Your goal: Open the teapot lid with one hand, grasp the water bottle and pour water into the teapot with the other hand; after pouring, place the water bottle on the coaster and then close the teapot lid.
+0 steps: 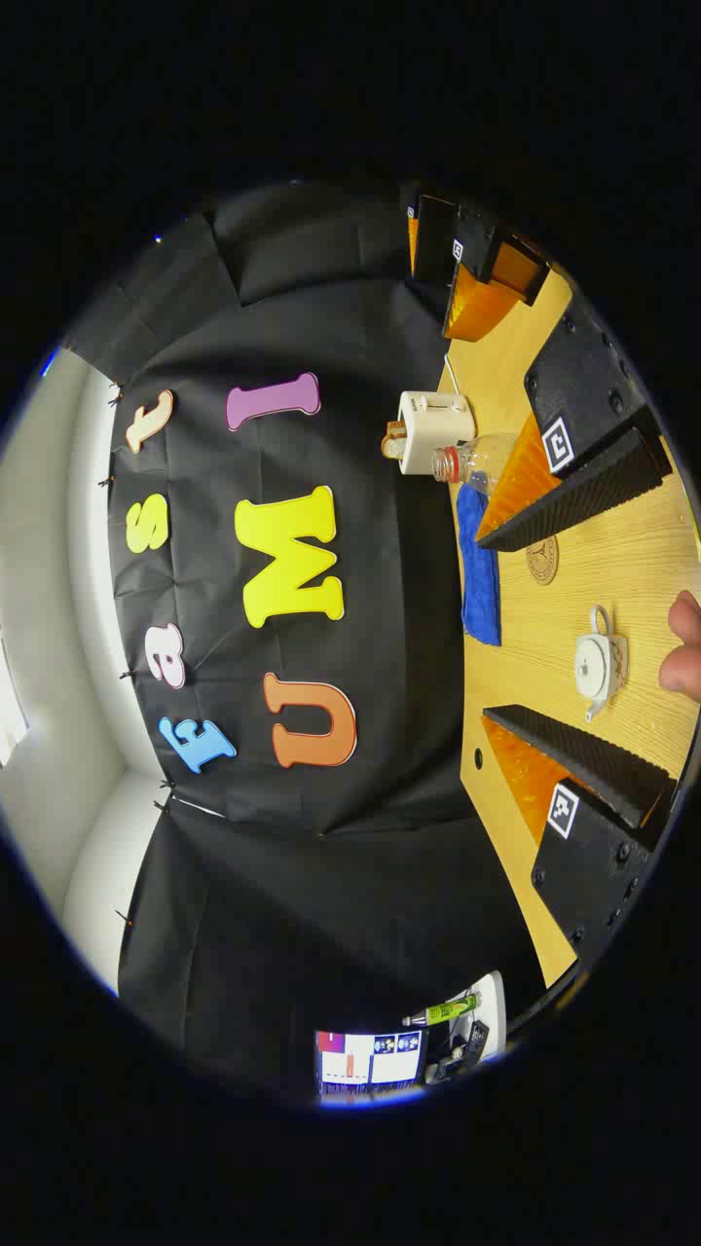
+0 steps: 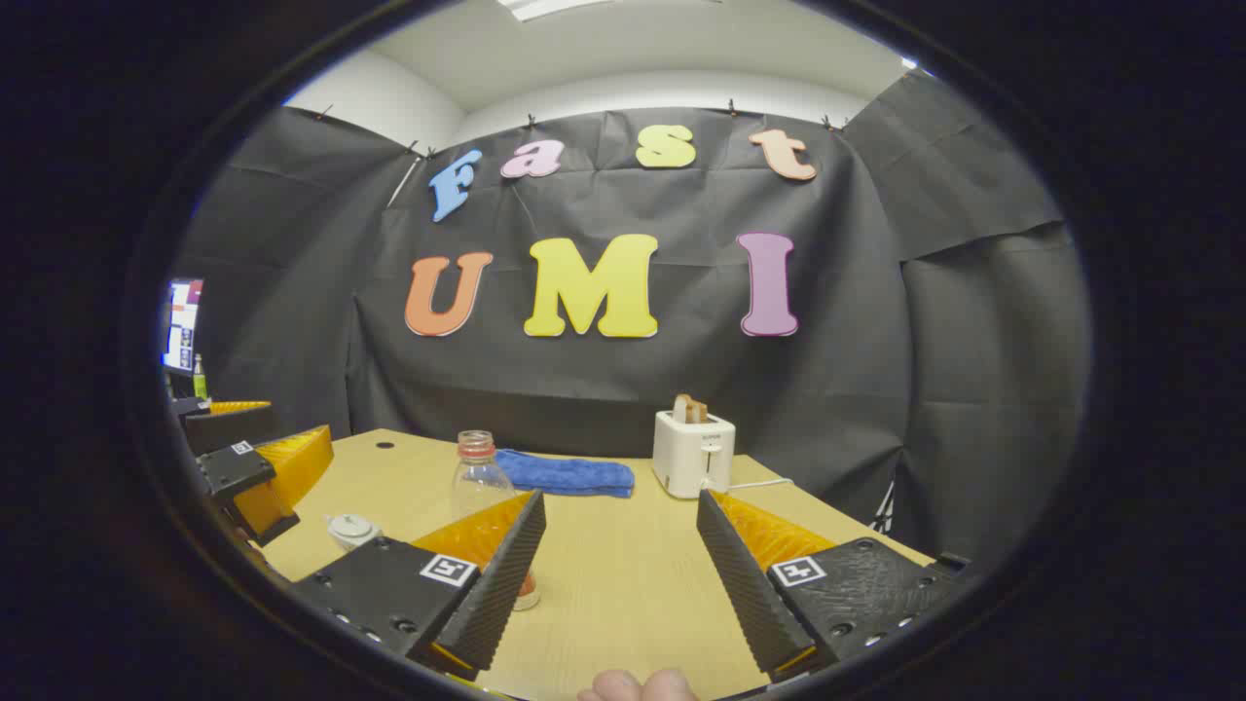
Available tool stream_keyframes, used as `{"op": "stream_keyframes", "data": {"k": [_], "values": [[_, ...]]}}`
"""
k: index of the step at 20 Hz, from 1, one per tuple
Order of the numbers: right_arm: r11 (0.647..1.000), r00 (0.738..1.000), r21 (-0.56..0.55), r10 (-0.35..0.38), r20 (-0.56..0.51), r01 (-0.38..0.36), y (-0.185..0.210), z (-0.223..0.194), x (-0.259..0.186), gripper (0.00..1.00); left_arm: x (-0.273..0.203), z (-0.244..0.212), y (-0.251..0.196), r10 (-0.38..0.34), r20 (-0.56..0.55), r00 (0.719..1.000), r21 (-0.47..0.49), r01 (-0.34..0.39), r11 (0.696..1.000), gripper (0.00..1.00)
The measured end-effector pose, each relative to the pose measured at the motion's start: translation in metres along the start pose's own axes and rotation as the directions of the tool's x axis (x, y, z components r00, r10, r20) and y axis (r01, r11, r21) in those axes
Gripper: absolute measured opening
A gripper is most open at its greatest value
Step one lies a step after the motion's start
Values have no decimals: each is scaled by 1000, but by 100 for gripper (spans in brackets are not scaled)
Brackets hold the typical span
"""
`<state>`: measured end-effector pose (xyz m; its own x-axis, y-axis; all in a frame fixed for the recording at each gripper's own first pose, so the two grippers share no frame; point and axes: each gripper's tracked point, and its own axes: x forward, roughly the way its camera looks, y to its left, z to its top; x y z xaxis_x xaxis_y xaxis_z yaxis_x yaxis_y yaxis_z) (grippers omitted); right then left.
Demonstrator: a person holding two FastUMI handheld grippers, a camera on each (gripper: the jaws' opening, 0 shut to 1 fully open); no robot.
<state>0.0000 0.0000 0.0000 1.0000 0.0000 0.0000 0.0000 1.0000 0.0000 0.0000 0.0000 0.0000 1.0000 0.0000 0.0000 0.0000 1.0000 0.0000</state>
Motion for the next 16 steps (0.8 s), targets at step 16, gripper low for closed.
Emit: {"op": "stream_keyframes", "data": {"k": [16], "values": [[1000,1000,-16,5,11,-5,7,5,-1,94,1,-2,4,1,-3,1000,-15,-2,1000,99]]}}
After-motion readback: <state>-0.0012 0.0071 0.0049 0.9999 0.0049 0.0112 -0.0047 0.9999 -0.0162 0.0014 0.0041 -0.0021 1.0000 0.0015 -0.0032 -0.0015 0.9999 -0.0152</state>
